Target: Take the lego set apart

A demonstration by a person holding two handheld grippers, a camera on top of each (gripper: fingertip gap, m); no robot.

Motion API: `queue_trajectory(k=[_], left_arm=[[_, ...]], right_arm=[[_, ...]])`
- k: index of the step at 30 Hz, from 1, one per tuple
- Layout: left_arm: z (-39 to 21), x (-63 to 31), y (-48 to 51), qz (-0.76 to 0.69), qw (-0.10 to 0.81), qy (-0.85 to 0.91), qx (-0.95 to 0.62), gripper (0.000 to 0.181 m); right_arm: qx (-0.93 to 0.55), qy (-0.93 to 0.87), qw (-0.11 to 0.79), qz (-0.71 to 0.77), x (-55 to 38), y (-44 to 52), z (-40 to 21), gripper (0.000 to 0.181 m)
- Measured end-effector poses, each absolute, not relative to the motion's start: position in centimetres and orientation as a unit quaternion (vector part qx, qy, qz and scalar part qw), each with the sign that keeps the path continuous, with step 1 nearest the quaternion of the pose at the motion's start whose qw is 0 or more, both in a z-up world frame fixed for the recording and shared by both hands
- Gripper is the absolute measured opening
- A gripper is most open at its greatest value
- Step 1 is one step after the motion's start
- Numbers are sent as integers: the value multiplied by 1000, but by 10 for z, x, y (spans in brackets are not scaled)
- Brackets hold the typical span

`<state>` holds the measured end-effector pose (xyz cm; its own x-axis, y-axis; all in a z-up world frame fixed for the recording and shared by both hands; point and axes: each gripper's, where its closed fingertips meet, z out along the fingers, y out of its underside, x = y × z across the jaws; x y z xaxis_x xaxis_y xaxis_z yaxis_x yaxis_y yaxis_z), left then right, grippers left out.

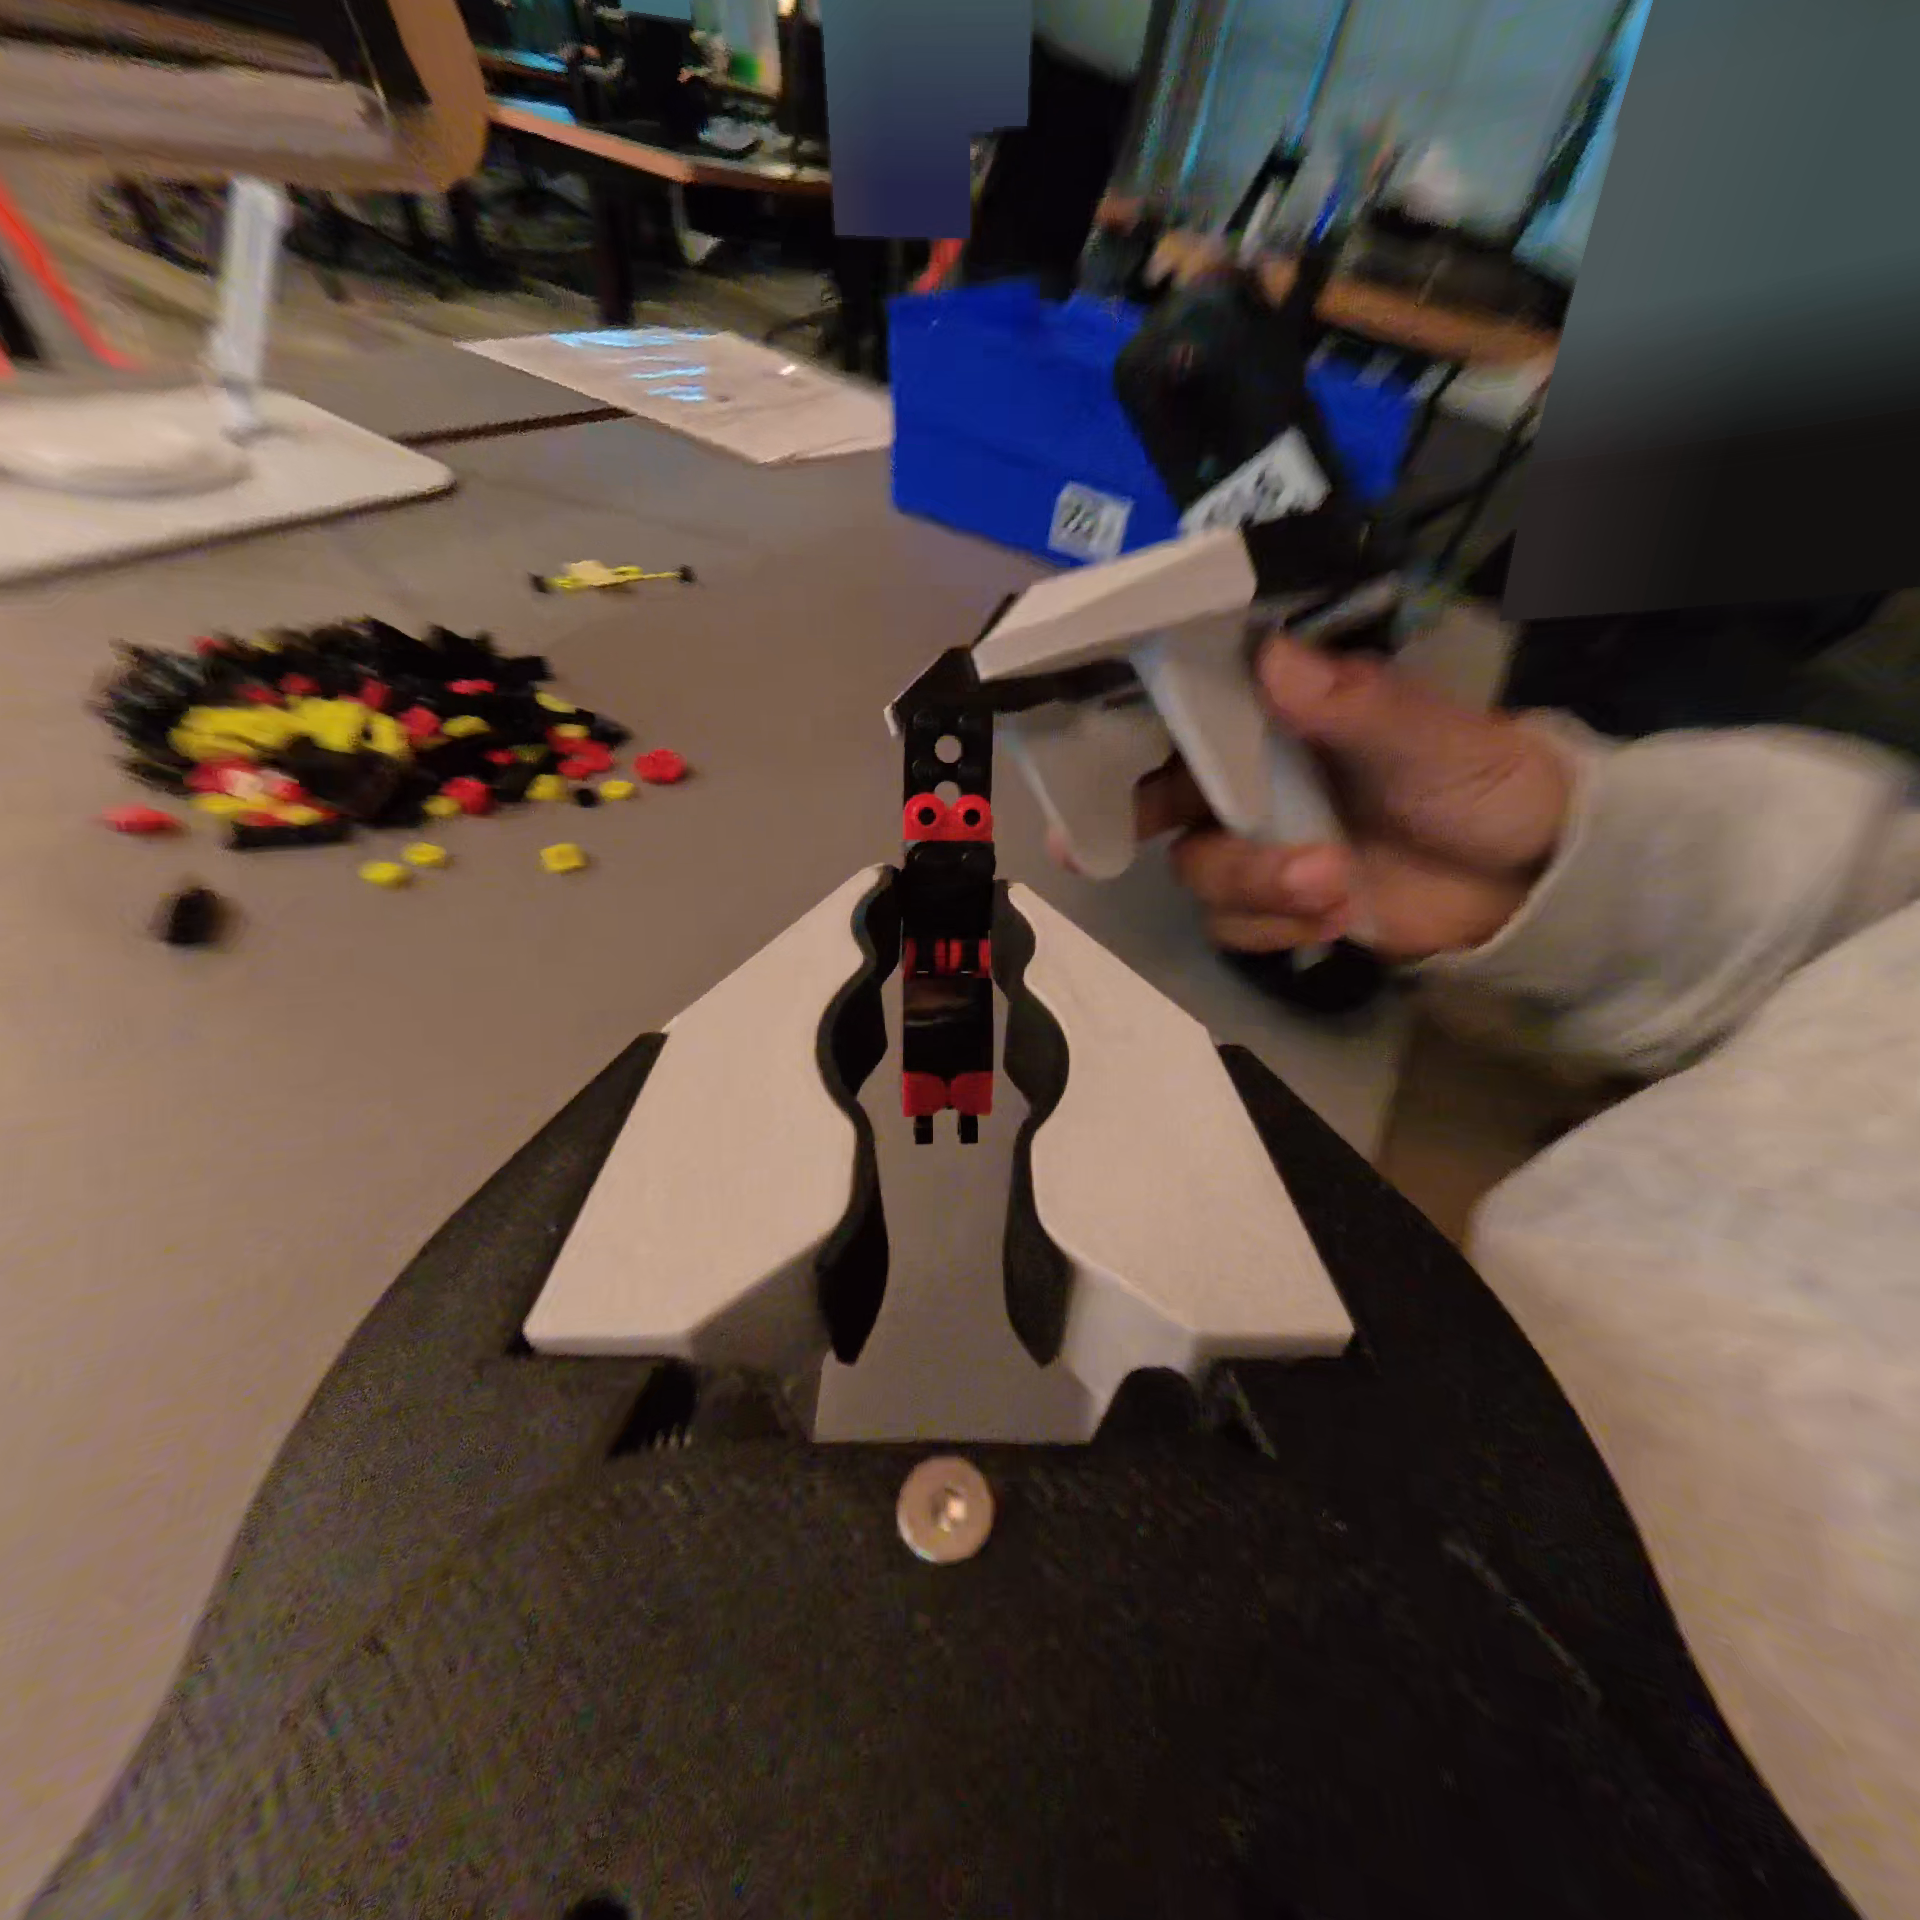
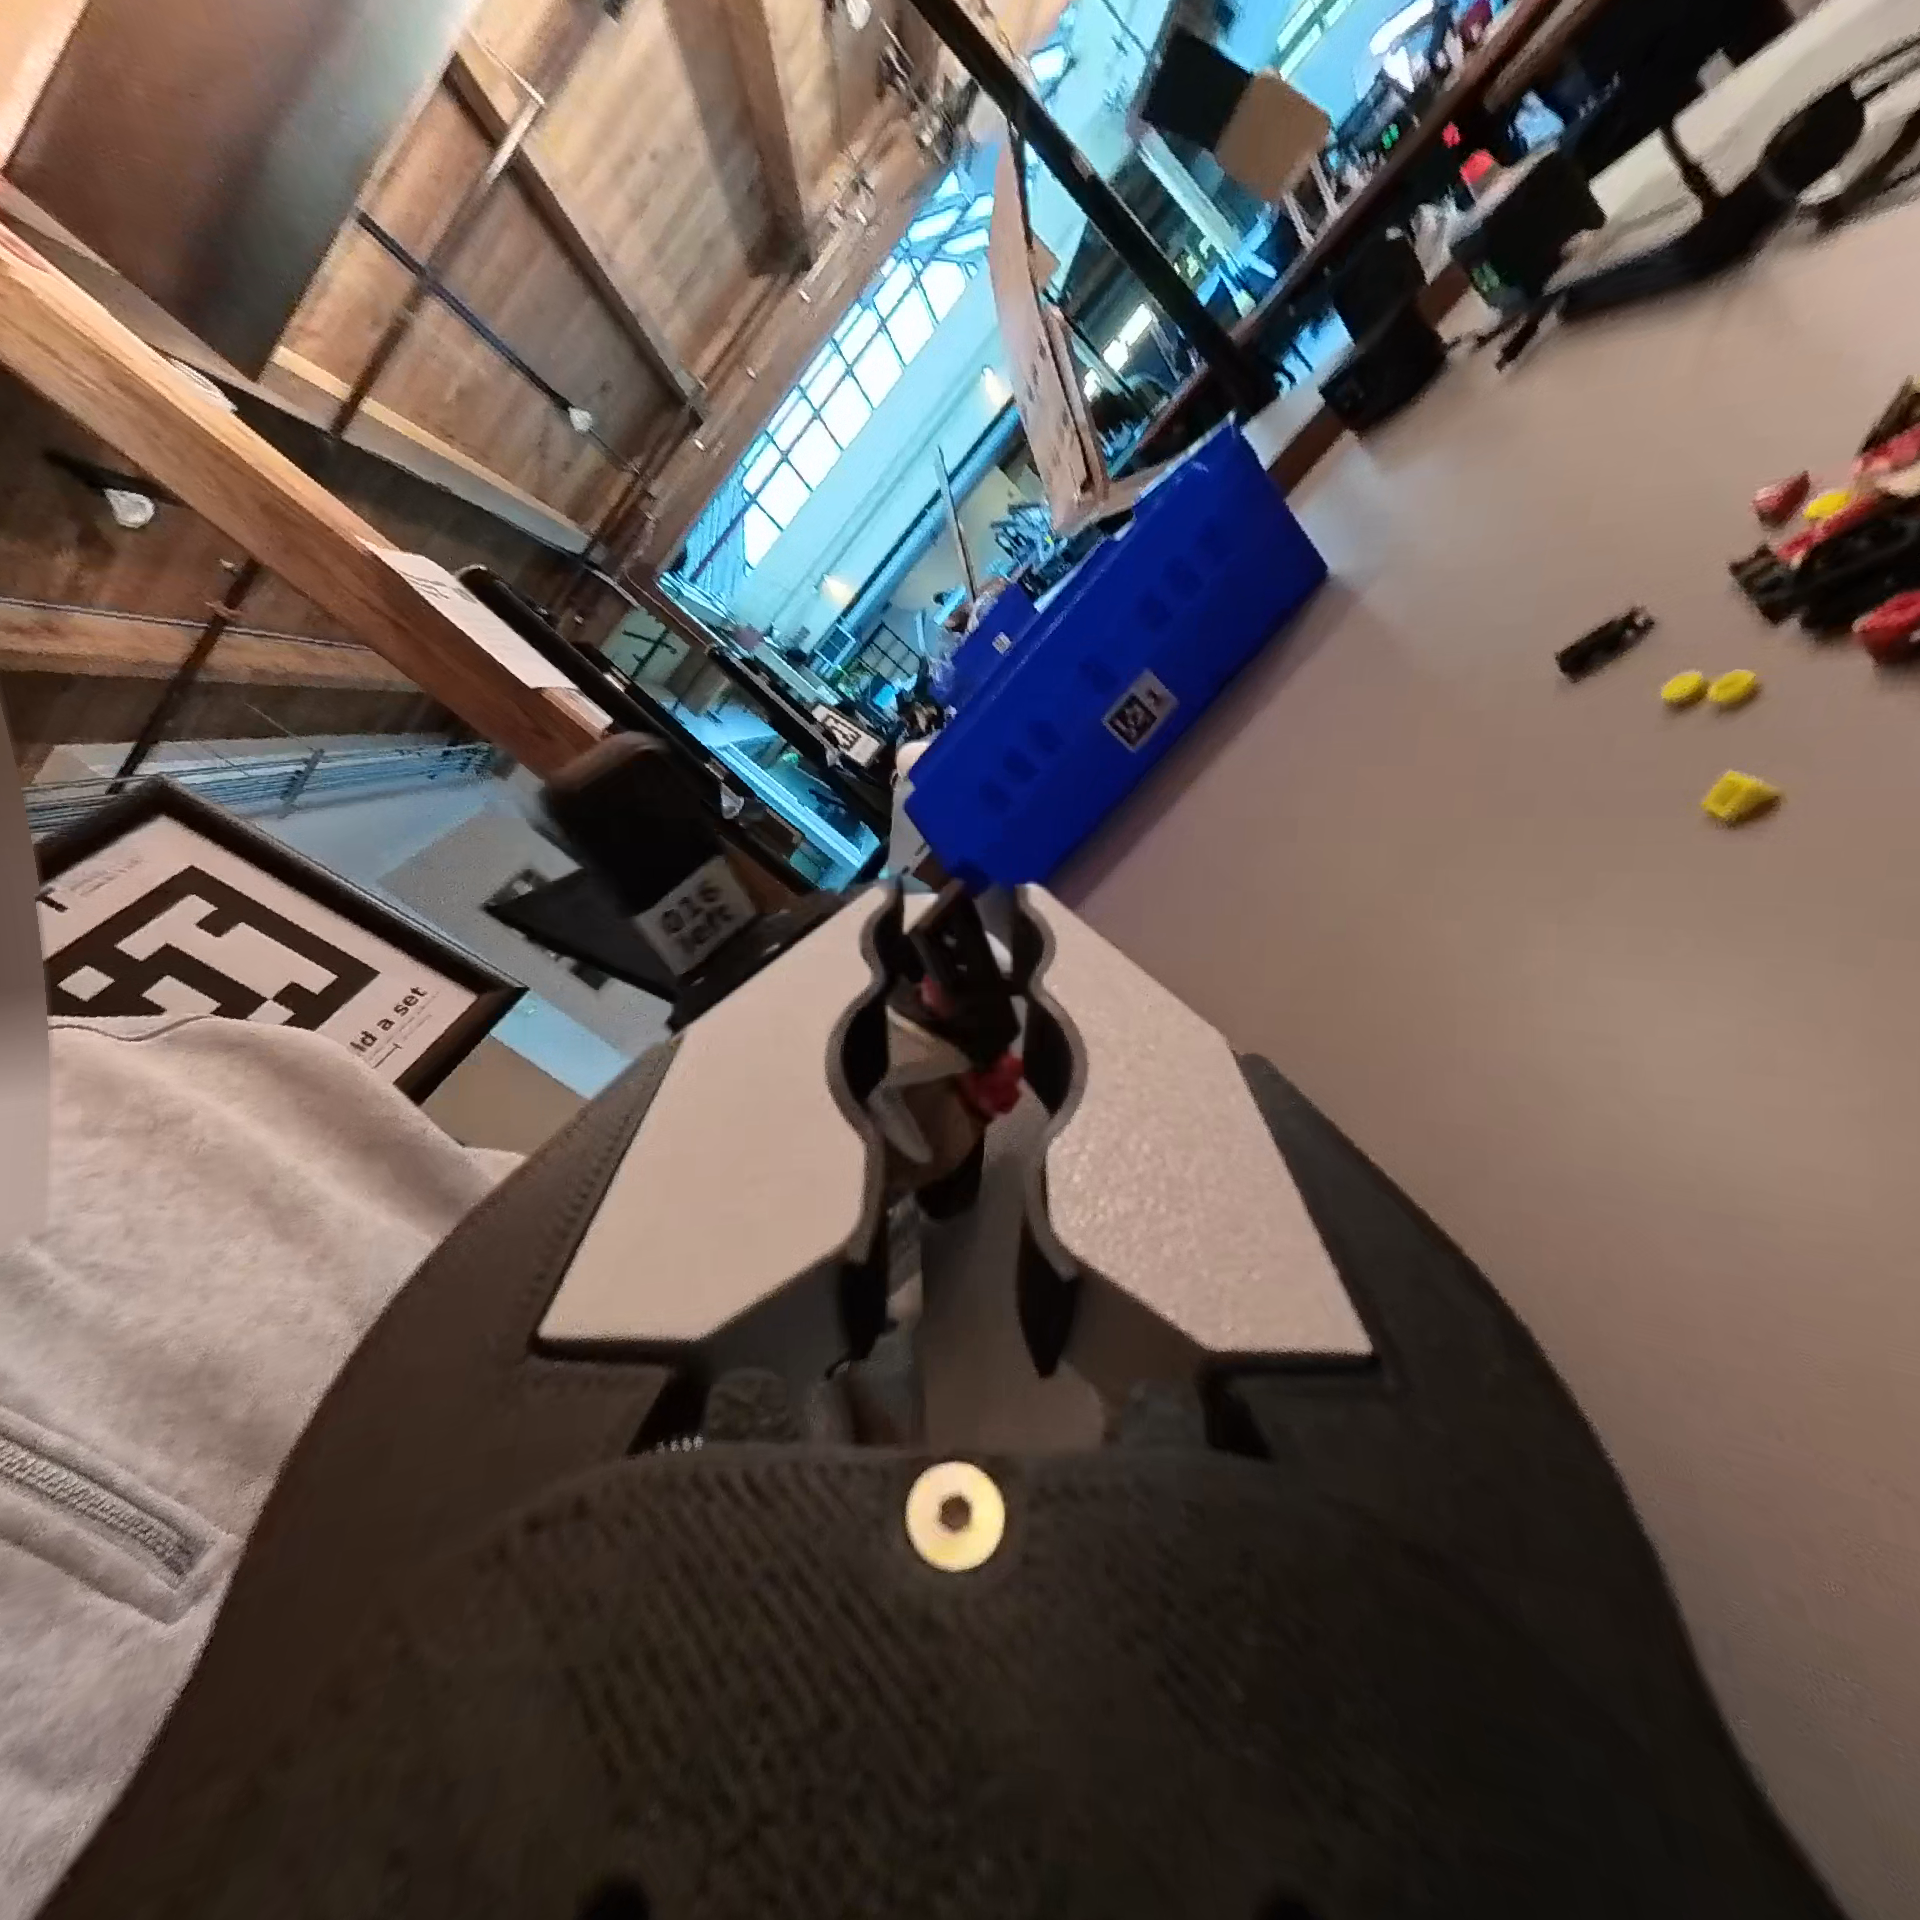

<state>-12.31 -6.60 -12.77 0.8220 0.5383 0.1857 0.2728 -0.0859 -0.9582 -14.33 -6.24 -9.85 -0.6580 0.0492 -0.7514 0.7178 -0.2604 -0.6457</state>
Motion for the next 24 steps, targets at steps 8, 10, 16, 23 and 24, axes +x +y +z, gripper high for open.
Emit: queue_trajectory(k=[8,10,16,23,24], left_arm=[[-107,-125,-77,-107,709,-351,-603,14],[-105,-123,-76,-121,714,-347,-596,14],[-98,-121,-77,-227,740,-361,-520,14],[-115,-122,-70,-154,705,-357,-593,14],[-117,-121,-69,-145,700,-355,-602,15]], right_arm=[[305,584,193,-727,-136,-68,-91,30],[302,592,193,-722,-134,-71,-94,30],[305,591,188,-723,-136,-69,-95,30],[315,590,178,-722,-140,-65,-97,29],[317,595,175,-718,-140,-66,-99,28]])
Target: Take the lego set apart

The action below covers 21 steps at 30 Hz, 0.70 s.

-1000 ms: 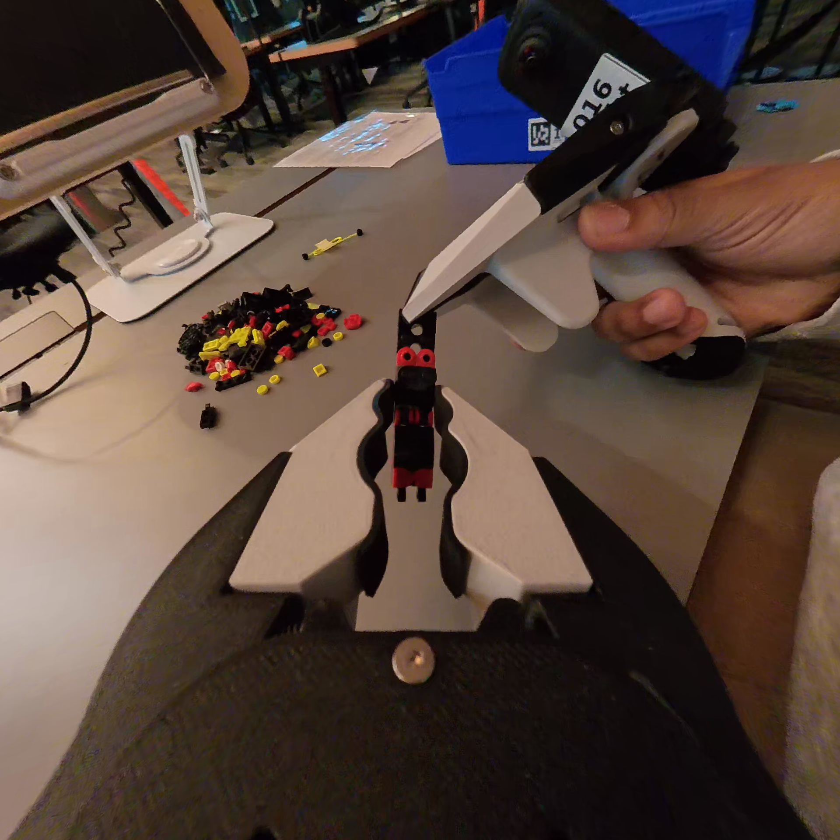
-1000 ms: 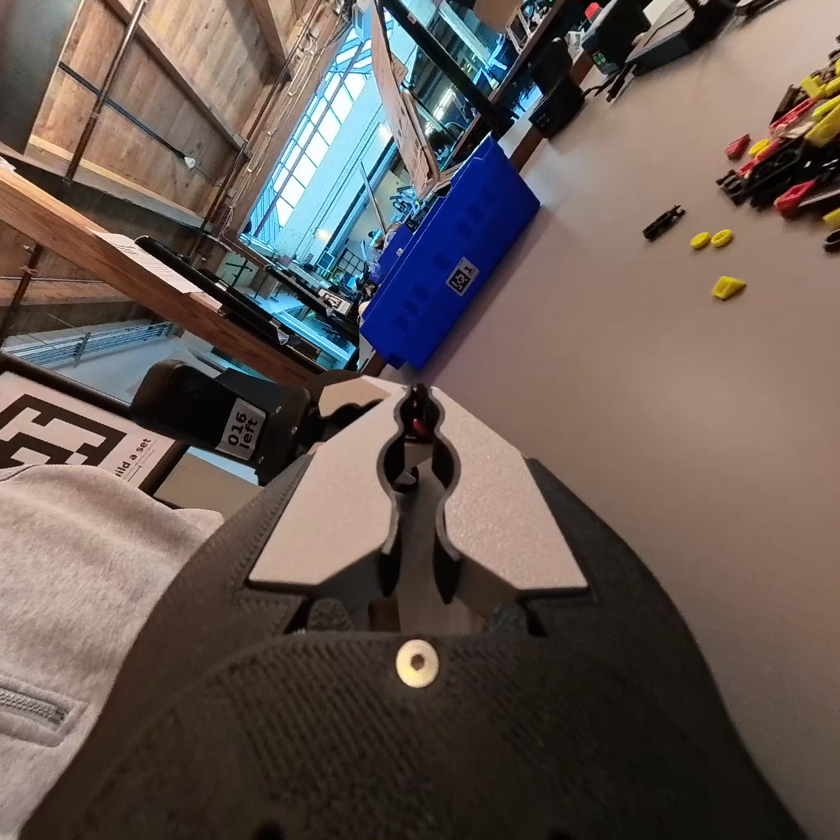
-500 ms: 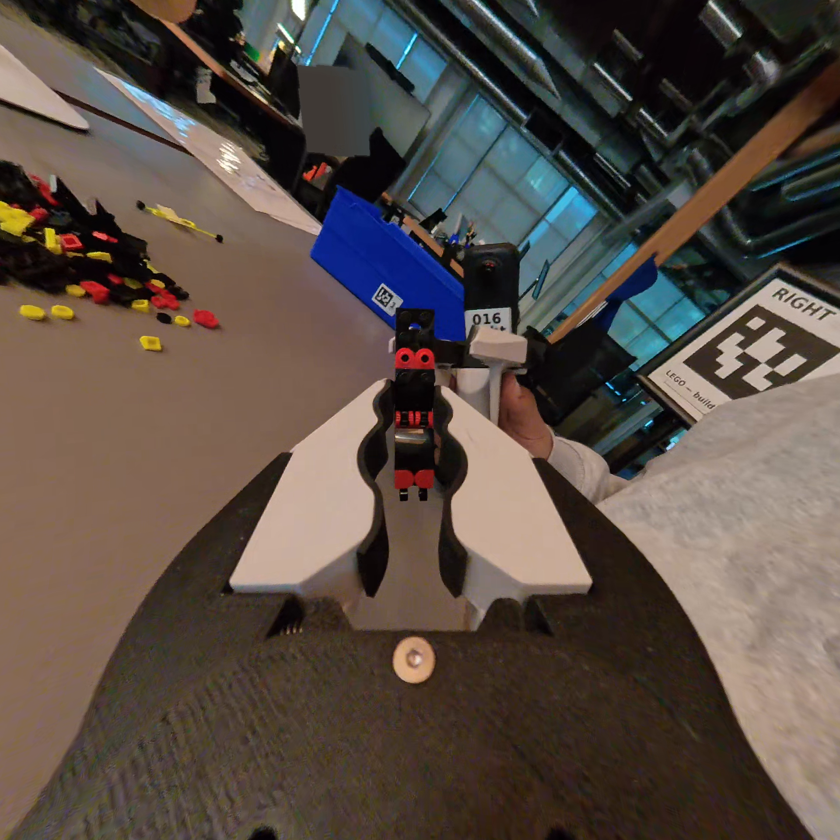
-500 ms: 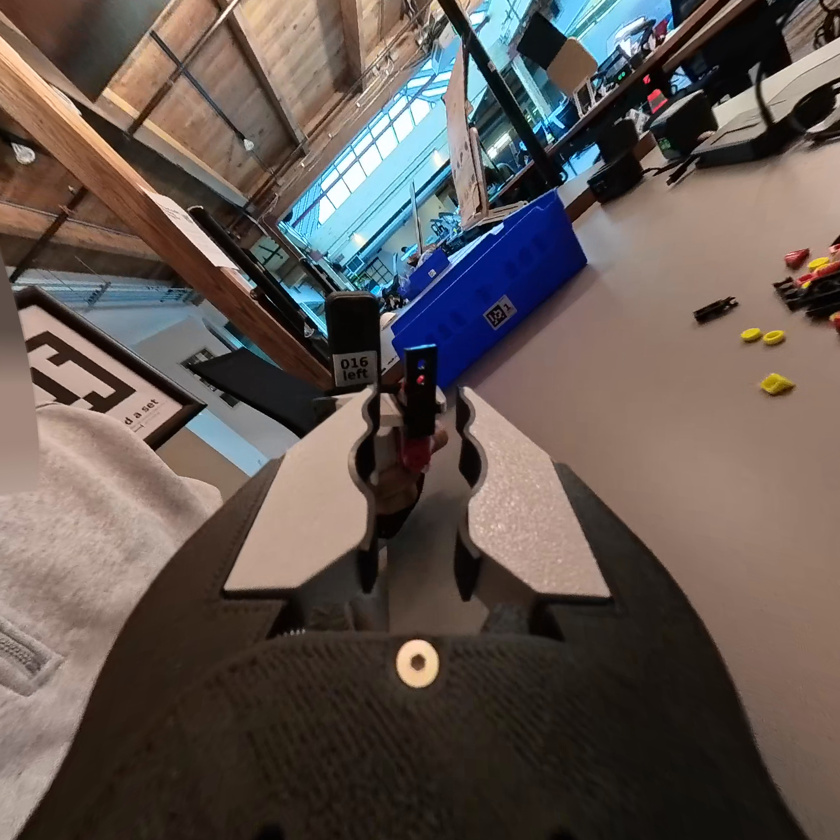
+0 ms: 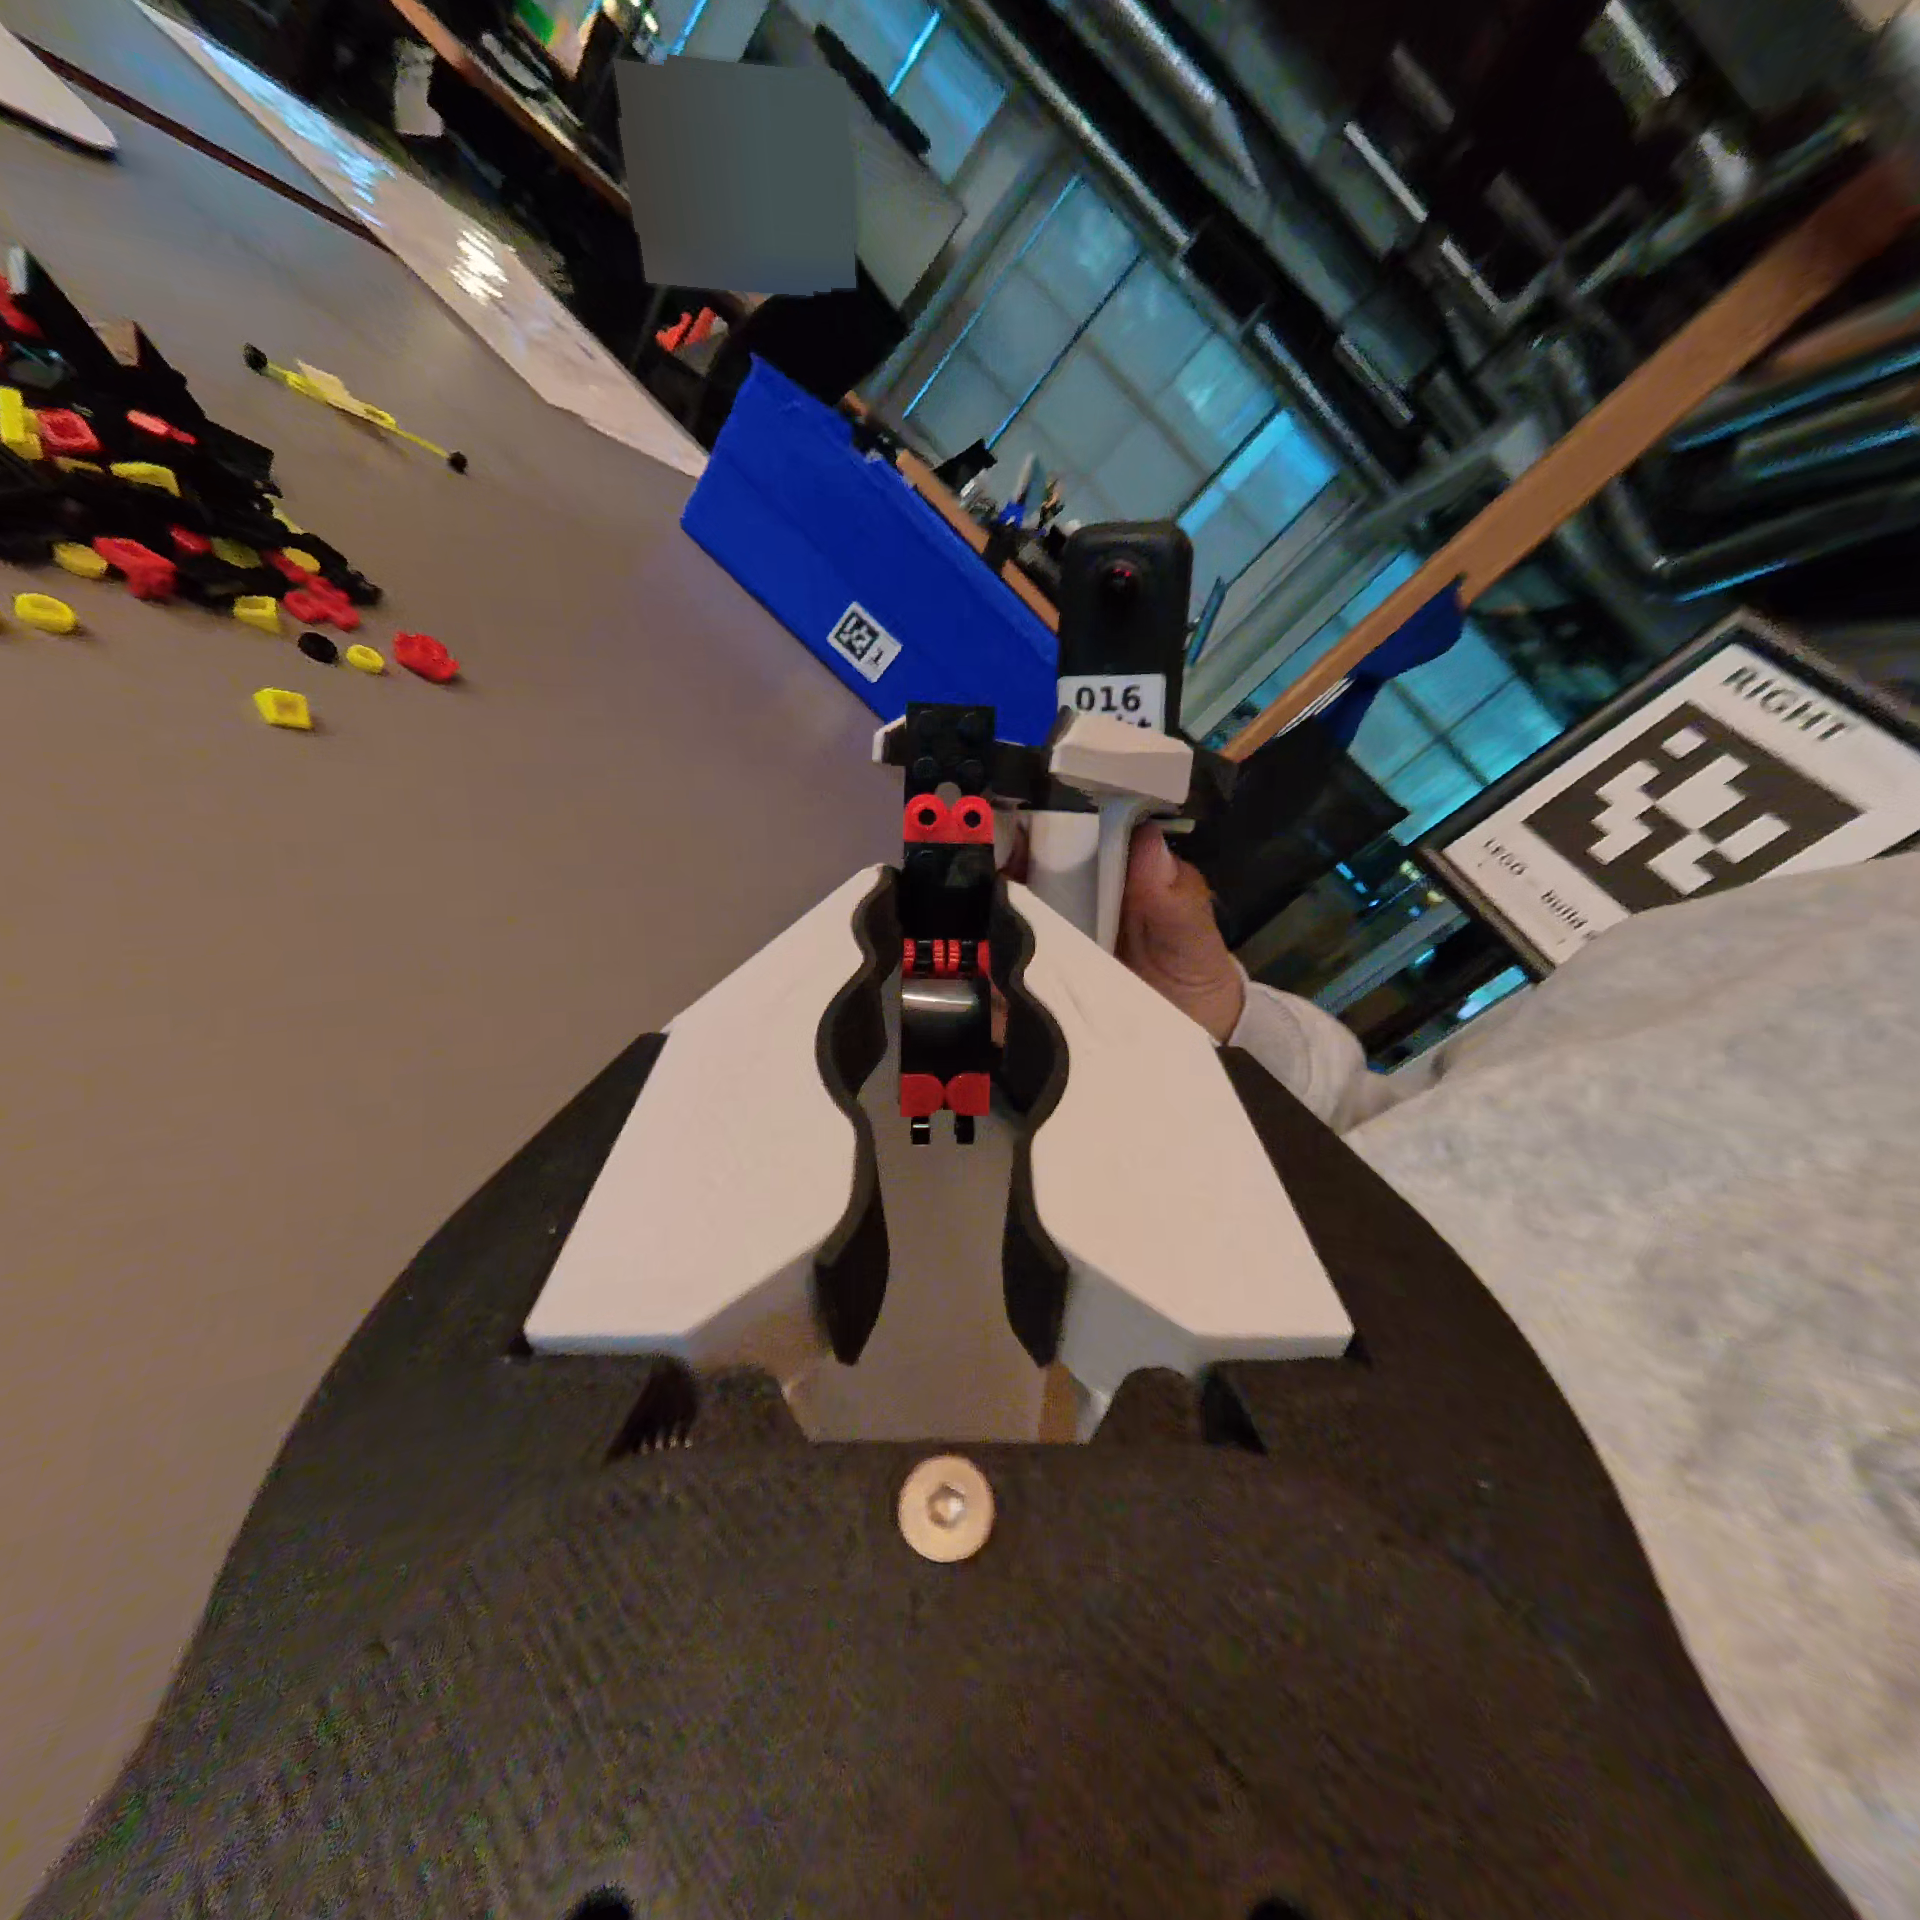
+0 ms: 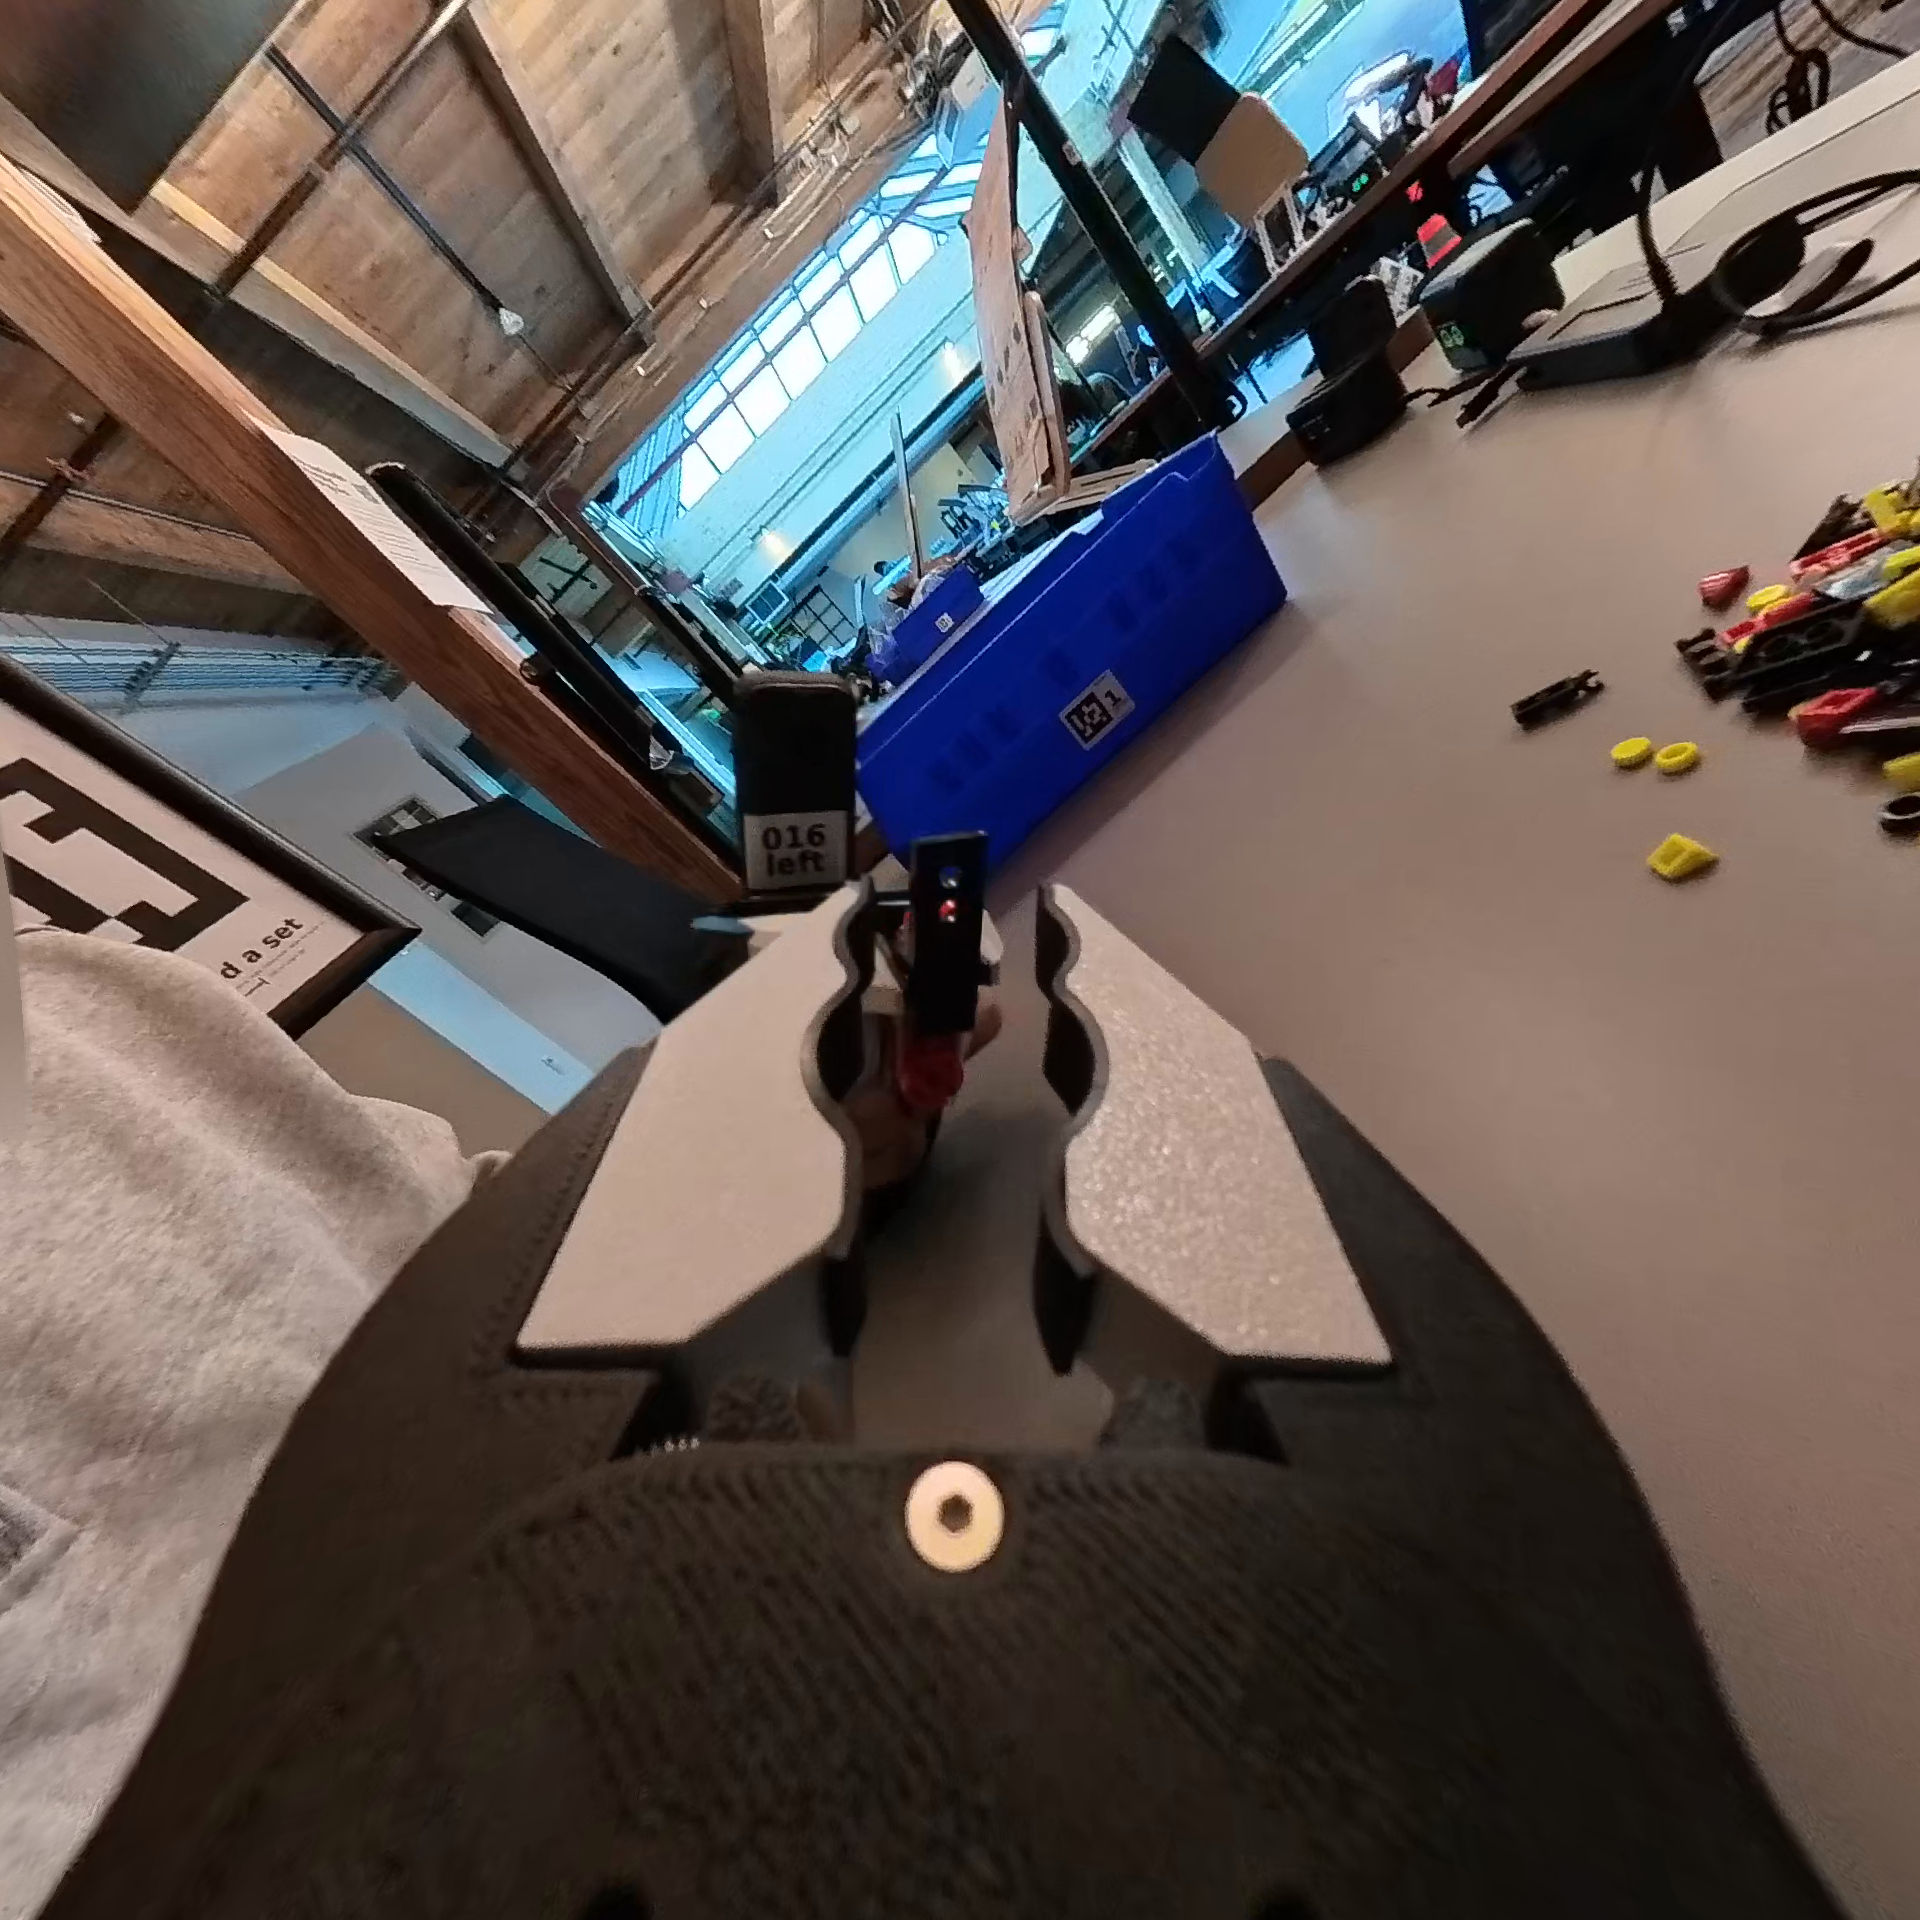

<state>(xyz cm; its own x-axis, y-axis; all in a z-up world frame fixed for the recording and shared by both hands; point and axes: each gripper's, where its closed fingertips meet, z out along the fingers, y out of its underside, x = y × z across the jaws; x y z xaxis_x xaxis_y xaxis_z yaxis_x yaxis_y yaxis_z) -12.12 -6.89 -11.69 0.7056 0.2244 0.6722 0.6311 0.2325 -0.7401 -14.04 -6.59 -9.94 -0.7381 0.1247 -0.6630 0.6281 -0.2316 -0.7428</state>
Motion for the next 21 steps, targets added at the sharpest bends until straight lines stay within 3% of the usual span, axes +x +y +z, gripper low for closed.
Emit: queue_trajectory(k=[21], left_arm=[[-136,-118,-59,-37,641,-330,-692,15]], right_arm=[[330,617,174,-693,-140,-69,-114,11]])
